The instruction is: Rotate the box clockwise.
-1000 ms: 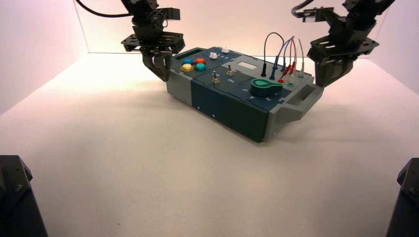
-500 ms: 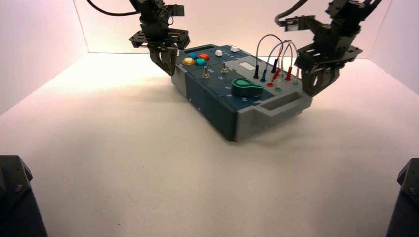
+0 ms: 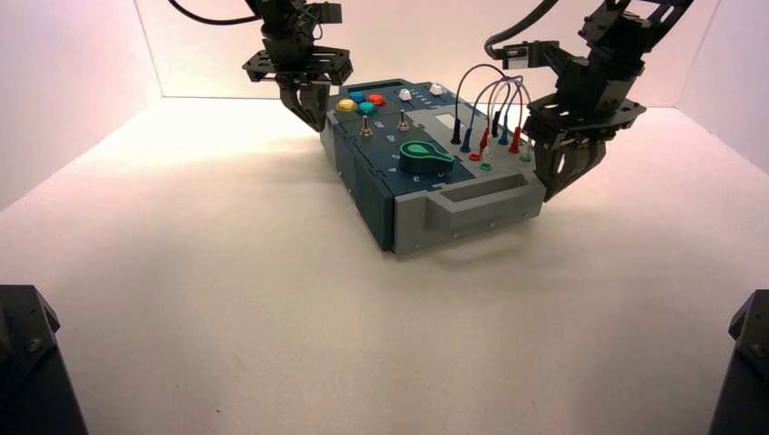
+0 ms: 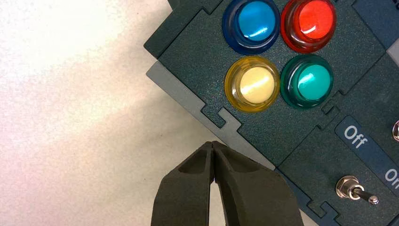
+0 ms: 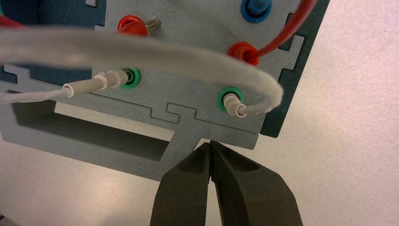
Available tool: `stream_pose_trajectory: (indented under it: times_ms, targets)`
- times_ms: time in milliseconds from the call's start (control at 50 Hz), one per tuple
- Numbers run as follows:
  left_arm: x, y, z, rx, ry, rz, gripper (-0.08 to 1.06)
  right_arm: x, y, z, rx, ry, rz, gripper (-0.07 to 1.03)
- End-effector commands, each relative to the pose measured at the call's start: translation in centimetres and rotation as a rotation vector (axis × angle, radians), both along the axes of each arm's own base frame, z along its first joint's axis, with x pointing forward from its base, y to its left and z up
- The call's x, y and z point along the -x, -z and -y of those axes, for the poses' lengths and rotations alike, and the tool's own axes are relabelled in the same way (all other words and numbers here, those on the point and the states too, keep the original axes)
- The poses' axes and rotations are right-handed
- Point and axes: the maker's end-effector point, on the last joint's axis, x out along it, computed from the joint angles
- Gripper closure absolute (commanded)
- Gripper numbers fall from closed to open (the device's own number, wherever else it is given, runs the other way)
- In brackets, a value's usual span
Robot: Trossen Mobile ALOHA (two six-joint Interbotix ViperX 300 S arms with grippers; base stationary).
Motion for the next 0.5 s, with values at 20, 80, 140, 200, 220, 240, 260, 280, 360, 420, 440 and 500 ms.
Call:
stream_pose_trajectory:
  times_ms: [20,80,140,200,220,240,260,280,360,420,440,500]
  targets:
    - [-1.3,-2.7,1.0,0.029,0.011,0.071,1.01,-0.4,-1.3,-1.7,-0.027,-0.033,0.047,0.98]
    - [-1.2,-2.8,1.0,0.03,0.011,0.071,1.01,-0.4,-1.5,-1.8,-0.03,-0.031,0.052,0.98]
    - [-1.0,-3.0,0.9,0.029,0.011,0.07,1.01,-0.4,-1.8,-1.7,-0.033,-0.027,0.061,0.98]
    - [-0.8,-3.4,0.8,0.03,0.013,0.073,1.01,-0.4,-2.1,-1.8,-0.036,-0.028,0.064,0.98]
    - [-0.6,-3.5,0.7,0.03,0.013,0.072,1.01,-0.4,-2.3,-1.7,-0.038,-0.028,0.066,0.98]
    - [-0.6,-3.7,0.7,0.031,0.013,0.074,1.01,-0.4,-2.4,-1.8,-0.038,-0.029,0.066,0.98]
    - [-0.4,-4.0,0.7,0.031,0.015,0.076,1.01,-0.4,-2.6,-1.8,-0.04,-0.03,0.069,0.98]
    - [-0.4,-4.2,0.7,0.033,0.014,0.077,1.01,-0.3,-2.8,-1.8,-0.042,-0.031,0.07,0.98]
    - [0.1,-5.1,0.5,0.034,0.017,0.082,1.01,-0.2,-3.6,-1.8,-0.049,-0.033,0.078,0.98]
    - [0.5,-5.7,0.4,0.038,0.017,0.085,1.01,-0.2,-4.4,-1.9,-0.056,-0.037,0.091,0.98]
    - [0.7,-5.9,0.3,0.037,0.018,0.087,1.01,-0.2,-4.7,-1.9,-0.059,-0.037,0.097,0.98]
    - [1.1,-7.0,-0.1,0.043,0.014,0.101,1.01,-0.4,-5.6,-1.9,-0.068,-0.037,0.123,0.98]
